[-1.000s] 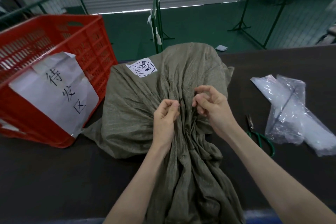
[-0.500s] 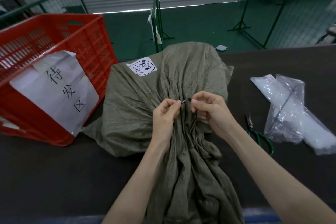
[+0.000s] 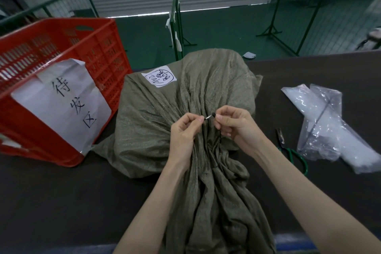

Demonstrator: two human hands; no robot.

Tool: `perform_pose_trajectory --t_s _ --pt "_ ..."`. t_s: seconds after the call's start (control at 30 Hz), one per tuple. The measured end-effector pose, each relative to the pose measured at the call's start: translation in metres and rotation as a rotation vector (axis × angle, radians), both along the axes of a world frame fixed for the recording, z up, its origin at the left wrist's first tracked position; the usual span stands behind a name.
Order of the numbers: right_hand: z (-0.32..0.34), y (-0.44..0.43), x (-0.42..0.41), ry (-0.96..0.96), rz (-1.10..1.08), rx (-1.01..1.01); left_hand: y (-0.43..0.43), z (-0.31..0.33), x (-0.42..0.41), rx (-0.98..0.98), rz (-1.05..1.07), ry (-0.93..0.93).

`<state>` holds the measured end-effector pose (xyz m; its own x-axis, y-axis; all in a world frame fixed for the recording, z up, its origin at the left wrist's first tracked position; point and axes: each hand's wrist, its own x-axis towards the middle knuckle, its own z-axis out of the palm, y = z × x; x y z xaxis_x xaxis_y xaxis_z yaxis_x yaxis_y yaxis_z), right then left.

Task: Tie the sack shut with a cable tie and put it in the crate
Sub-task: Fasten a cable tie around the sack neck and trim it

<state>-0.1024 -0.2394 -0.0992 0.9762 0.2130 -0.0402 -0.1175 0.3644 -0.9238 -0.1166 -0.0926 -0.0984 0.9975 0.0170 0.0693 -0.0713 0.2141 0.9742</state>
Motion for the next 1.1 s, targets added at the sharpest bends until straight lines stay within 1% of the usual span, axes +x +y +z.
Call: perform_pose_trajectory --t_s 0.23,0.4,0.7,0.9,1.0,1.1 --pt "0.000 -0.005 -0.002 0.028 0.083 0.019 0.001 -0.003 0.000 0.005 -0.023 -0.012" --pt "0.000 -0.003 -0.002 0.057 0.082 0.027 0.000 0.000 -0.003 -0.006 -0.042 -0.019" --pt "-0.002 0.000 0.000 0.041 0.166 0.139 0.003 -0.009 0.003 0.022 -0.078 -0.053" --pt "-0.001 0.004 0.000 0.086 0.117 0.027 0.002 -0.010 0.004 0.073 -0.087 -0.104" --pt "-0.001 0.006 0.001 0.109 0.071 0.008 0.002 -0.013 0.004 0.057 -0.102 -0.124" --pt "-0.003 0.009 0.003 0.097 0.033 -0.064 0.004 -0.017 0.005 0.059 -0.104 -0.154"
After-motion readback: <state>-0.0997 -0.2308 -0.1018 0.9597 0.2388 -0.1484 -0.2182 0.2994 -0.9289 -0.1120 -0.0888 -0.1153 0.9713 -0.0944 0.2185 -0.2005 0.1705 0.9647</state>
